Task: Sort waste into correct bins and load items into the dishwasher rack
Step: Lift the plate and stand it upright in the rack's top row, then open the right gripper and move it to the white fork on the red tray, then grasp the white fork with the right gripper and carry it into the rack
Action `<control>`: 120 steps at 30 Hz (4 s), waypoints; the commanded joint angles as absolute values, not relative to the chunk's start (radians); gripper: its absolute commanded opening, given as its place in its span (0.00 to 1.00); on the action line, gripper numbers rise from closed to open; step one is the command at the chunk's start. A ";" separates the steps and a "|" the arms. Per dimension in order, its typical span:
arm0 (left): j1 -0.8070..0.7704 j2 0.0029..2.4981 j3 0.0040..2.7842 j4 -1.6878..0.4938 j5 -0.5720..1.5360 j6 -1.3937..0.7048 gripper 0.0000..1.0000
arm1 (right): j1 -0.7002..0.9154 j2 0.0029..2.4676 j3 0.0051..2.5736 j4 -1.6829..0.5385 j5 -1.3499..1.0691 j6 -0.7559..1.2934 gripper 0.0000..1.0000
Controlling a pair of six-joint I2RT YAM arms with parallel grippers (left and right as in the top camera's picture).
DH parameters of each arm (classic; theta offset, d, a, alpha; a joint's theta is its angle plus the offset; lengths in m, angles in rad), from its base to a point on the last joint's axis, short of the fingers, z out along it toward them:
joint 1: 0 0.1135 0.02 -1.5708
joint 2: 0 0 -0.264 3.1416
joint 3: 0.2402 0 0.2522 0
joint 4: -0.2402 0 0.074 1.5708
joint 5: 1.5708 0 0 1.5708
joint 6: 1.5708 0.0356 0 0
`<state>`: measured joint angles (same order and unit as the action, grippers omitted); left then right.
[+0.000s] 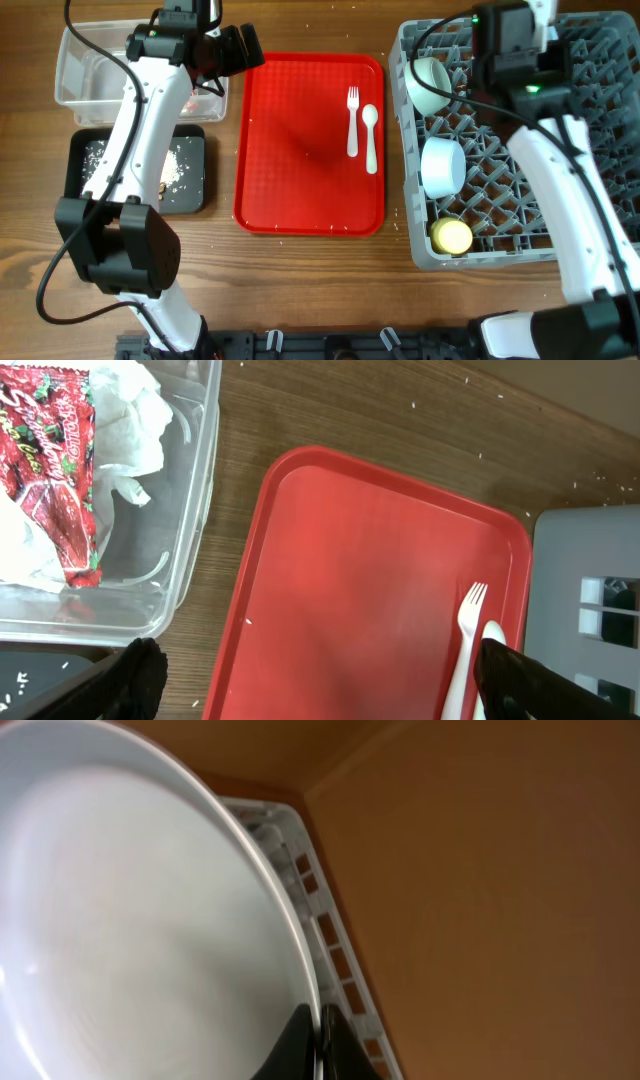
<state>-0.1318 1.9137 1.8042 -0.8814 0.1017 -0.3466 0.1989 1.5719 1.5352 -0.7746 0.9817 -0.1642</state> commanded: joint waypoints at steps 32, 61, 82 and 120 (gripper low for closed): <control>-0.133 1.902 1.818 -0.879 0.099 -0.353 1.00 | 0.182 1.369 1.402 -0.525 -0.154 0.136 1.00; -0.133 1.902 1.818 -0.879 0.099 -0.353 1.00 | 0.471 2.259 1.808 -0.668 0.080 0.567 0.61; -0.133 1.902 1.818 -0.879 0.099 -0.353 1.00 | 0.471 2.357 1.806 -0.763 0.070 0.546 0.09; -0.133 1.902 1.818 -0.879 0.099 -0.353 1.00 | 0.041 1.488 1.285 -1.194 0.297 0.736 0.04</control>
